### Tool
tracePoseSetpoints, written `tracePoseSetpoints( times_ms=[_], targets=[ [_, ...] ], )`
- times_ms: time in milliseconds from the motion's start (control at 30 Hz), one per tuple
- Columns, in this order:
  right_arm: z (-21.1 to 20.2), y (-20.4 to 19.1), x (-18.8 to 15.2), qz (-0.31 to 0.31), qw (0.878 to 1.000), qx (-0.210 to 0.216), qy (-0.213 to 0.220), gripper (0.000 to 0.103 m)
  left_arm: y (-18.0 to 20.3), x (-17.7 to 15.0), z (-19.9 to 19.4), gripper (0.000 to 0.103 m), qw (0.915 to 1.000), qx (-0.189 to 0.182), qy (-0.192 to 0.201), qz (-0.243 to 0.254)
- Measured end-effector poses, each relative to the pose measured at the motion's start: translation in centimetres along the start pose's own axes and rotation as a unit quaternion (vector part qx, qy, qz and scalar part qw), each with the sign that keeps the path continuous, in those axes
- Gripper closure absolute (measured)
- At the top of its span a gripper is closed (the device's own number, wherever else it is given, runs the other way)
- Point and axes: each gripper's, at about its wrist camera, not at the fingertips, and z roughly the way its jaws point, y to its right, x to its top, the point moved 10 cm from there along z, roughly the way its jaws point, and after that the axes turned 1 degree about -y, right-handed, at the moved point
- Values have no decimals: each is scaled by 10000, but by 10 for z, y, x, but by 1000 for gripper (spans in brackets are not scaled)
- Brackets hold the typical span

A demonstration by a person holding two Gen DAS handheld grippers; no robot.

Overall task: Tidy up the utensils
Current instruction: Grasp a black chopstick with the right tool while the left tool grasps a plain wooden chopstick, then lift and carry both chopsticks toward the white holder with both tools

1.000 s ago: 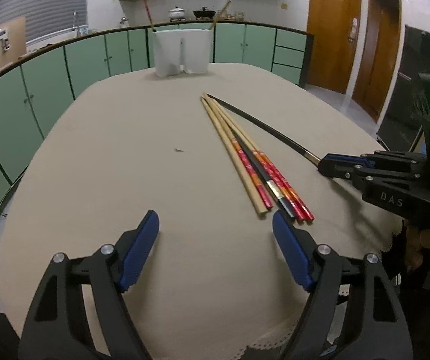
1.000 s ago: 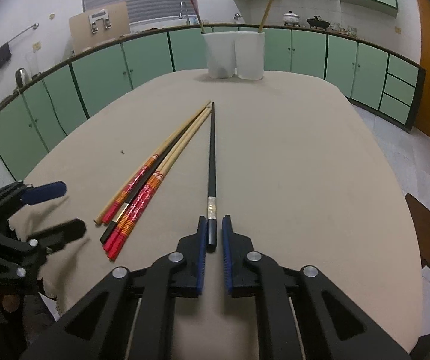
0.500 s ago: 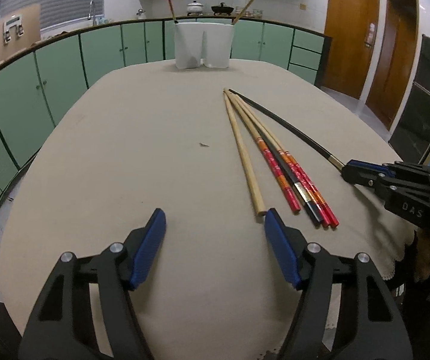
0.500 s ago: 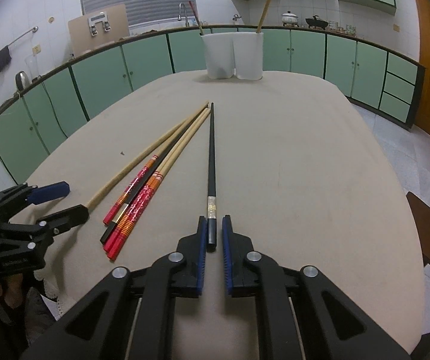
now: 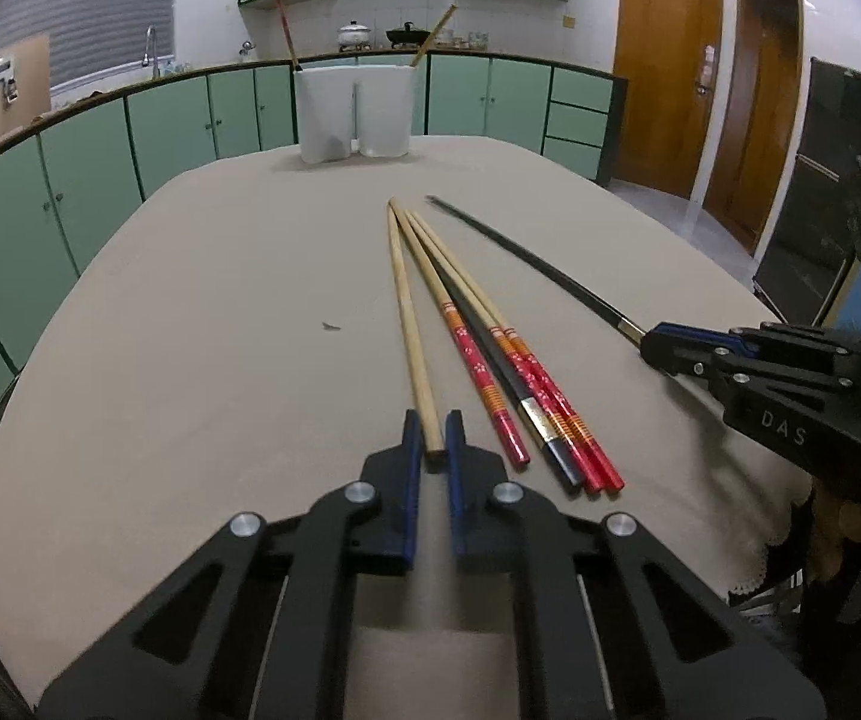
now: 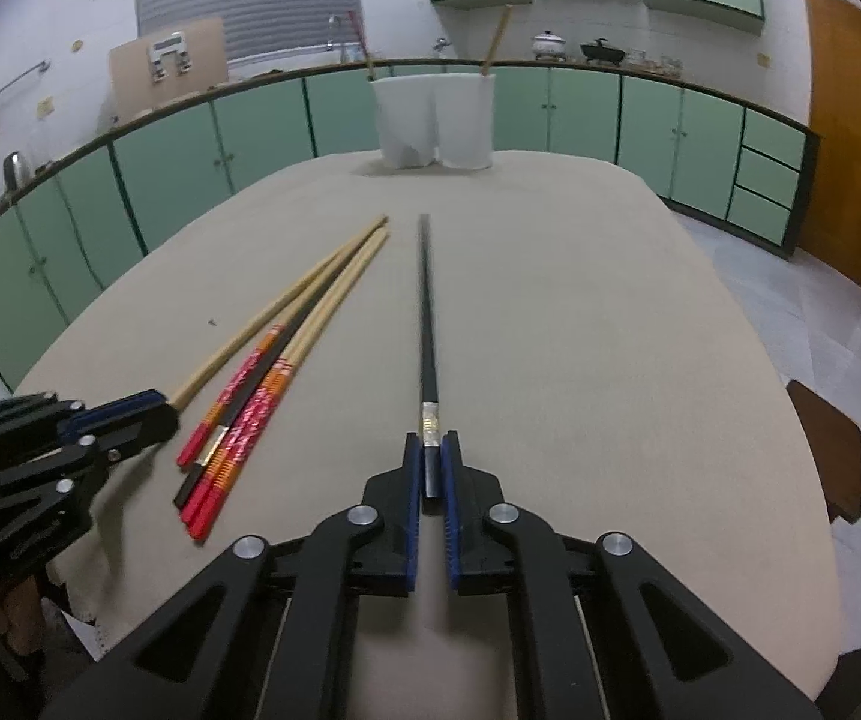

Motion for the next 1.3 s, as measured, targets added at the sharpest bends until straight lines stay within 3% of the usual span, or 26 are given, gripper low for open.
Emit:
tracePoseSetpoints(
  times_ms=[133, 200, 267, 367, 500, 767, 1300],
  targets=[
    [-2, 0, -1, 14, 10000, 29, -14, 96, -1, -3, 1, 93, 9999, -64, -74, -82],
    [-2, 0, -2, 33, 10000, 53, -16, 96, 4, -1, 2, 75, 9999, -135, -62, -47],
    [-3, 1, -2, 55, 10000, 65, -22, 96, 8, -2, 3, 68, 9999, -119, -30, 51],
    [-6, 2, -4, 43, 10000, 79, -21, 95, 8, -2, 4, 71, 9999, -134, -1, 39],
    [-5, 2, -5, 18, 10000, 81, -25, 95, -2, 0, 4, 95, 9998, -119, -18, -158],
    [-15, -1, 7, 8, 9999, 116, -58, 96, -13, 23, -15, 96, 9988, -133, 73, -475],
    [-74, 1, 101, -117, 9992, 200, 330, 97, -41, 120, -72, 96, 9975, 123, 574, -382]
  ],
)
